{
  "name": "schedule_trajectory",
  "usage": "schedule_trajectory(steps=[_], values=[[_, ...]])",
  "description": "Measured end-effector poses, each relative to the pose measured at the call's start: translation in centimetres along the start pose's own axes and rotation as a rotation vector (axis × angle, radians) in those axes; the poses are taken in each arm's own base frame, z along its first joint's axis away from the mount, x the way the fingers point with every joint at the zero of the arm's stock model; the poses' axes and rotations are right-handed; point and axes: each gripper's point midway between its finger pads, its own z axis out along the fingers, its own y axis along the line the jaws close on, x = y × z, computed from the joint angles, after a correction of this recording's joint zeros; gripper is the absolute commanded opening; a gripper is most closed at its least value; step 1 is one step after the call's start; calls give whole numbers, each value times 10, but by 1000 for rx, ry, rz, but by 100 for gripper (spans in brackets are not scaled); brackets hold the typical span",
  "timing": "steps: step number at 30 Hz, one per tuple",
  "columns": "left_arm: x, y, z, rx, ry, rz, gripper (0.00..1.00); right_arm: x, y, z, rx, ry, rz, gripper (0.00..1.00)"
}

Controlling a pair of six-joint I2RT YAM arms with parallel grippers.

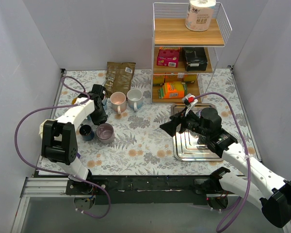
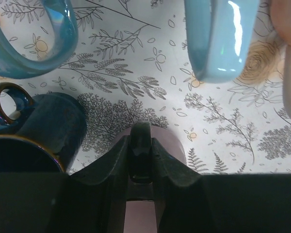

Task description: Turn the mug right side up

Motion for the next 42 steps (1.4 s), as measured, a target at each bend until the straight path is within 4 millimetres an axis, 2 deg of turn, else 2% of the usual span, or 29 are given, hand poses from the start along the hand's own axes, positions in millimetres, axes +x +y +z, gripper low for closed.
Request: schedule_trajectory(steps=[3, 5, 8, 16, 22, 26, 28, 30, 34, 38, 42], values=[[-1, 5, 6, -41, 4, 12, 30, 0, 0, 0, 2, 2, 1, 89], [-1, 8, 8, -62, 5, 18, 40, 1, -1, 0, 6, 2, 1, 89], [-2, 12, 9, -78, 5, 27, 50, 2, -3, 1, 13, 8, 5, 90], [-15, 6, 0, -60, -27, 28, 51, 16, -22, 2, 113, 58, 38, 91], [-41, -10, -29, 22, -102, 10, 57, 14, -52, -5, 313, 102, 63, 91], [-62, -21, -64, 107, -189, -9, 63, 1, -80, -19, 506, 113, 88, 91], [-68, -24, -83, 155, -230, -15, 64, -7, -94, -28, 600, 107, 105, 91], [-71, -26, -102, 207, -270, -19, 70, -16, -111, -43, 706, 90, 130, 91], [-75, -33, -138, 333, -356, -12, 81, -24, -152, -83, 916, 54, 220, 90], [-70, -44, -165, 477, -412, 8, 92, -11, -193, -133, 1118, 46, 385, 91], [-63, -54, -169, 559, -415, 29, 97, 7, -222, -180, 1285, 7, 612, 92]])
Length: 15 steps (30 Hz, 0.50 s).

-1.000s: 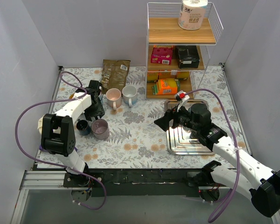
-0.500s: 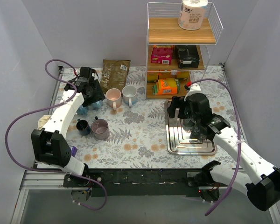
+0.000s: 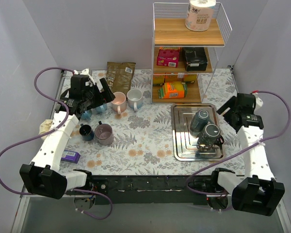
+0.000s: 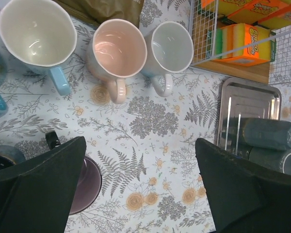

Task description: Turn the mug right side up

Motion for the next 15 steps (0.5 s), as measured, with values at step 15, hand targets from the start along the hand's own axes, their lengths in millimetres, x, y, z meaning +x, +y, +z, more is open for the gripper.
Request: schedule_trajectory(steps=[15], values=[[33, 8, 26, 54, 46, 40, 98, 17, -61, 12, 223, 68, 744, 90]])
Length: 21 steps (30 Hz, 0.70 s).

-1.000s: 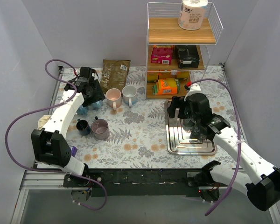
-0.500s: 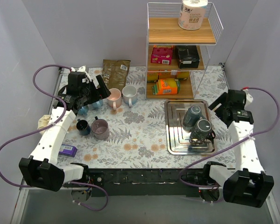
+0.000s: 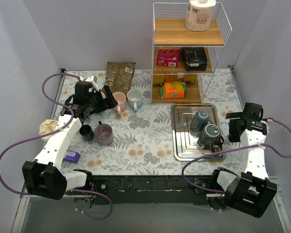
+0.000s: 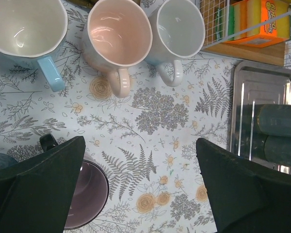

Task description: Turn the mug right side up

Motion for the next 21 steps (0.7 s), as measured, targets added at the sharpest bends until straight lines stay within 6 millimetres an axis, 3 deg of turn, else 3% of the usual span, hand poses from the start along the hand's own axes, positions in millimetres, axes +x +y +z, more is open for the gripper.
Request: schedule_trajectory(steps=[5, 12, 21], values=[[10, 6, 2, 0, -1, 23, 98, 18, -10, 9, 31, 65, 167, 89], [10, 13, 1, -11, -49, 48, 98, 16, -2, 6, 19, 61, 315, 88], [6, 21, 6, -44, -85, 61, 98, 19, -16, 9, 101, 54, 378, 88]])
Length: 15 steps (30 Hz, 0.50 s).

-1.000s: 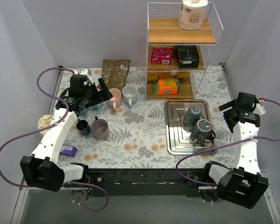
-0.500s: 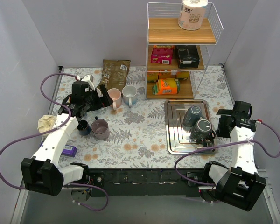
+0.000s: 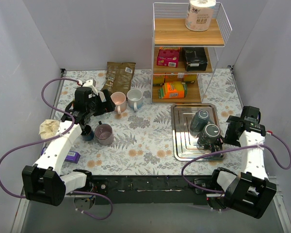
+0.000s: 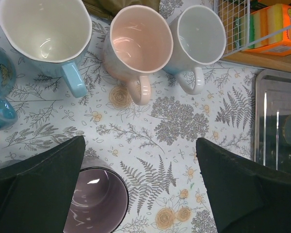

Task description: Turn the mug right side up

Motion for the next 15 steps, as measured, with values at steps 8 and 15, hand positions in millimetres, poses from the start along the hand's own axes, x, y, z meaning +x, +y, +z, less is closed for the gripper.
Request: schedule_trajectory(steps=[8, 15], values=[[8, 8, 4, -28, 11, -1, 98, 0, -5, 1, 17, 1, -15, 87], [8, 14, 6, -58, 0, -1, 98, 6, -21, 10, 58, 29, -30, 86]])
